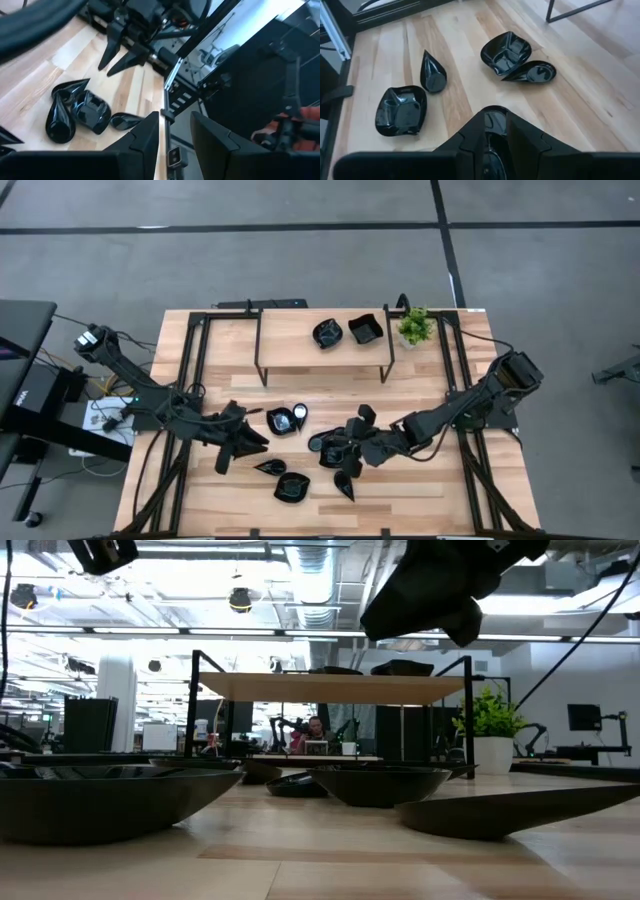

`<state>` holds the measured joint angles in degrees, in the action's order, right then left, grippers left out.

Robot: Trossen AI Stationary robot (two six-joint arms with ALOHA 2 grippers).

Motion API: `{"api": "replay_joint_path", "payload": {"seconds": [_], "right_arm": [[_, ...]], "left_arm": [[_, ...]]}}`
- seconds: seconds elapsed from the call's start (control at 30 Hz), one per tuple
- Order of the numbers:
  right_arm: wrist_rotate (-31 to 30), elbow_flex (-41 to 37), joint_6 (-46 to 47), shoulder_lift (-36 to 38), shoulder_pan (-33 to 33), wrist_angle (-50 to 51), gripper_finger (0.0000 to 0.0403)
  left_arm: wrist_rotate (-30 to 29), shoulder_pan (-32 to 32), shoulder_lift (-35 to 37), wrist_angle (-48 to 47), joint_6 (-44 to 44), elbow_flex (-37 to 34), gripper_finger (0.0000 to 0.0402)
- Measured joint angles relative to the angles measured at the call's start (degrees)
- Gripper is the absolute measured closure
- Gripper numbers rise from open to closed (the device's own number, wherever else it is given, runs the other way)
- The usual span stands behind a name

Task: Pick & Place Mini shaped plates
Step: Stack the black leaf shaped plate on the black leaf shaped plate on the shelf

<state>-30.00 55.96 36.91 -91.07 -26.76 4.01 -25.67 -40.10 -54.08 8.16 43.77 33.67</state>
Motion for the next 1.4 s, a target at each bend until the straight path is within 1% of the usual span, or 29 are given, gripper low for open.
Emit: {"api": "replay_joint_path", "payload": {"seconds": [0.43, 1.1, 1.27, 1.4], "right_arm": [[0.09, 0.00, 0.06, 0.00, -0.22, 0.15, 0.0328], [0.48, 0.00, 0.18, 0.12, -0.66, 0.30, 0.0328], [3.07, 0.00, 0.04, 2.73, -0.96, 1.26, 0.0328], [3.04, 0.00, 0.05, 6.13, -2.11, 5.66, 0.0328]], "left_arm": [[0.02, 0.00, 5.56, 0.14, 0.02, 0.00, 0.0289], [0.02, 0.00, 6.02, 0.89, 0.01, 0.00, 0.0289], [0.02, 0.00, 6.02, 0.92, 0.00, 0.00, 0.0289], [0.02, 0.01, 6.00, 0.92, 0.01, 0.00, 0.0289]]}}
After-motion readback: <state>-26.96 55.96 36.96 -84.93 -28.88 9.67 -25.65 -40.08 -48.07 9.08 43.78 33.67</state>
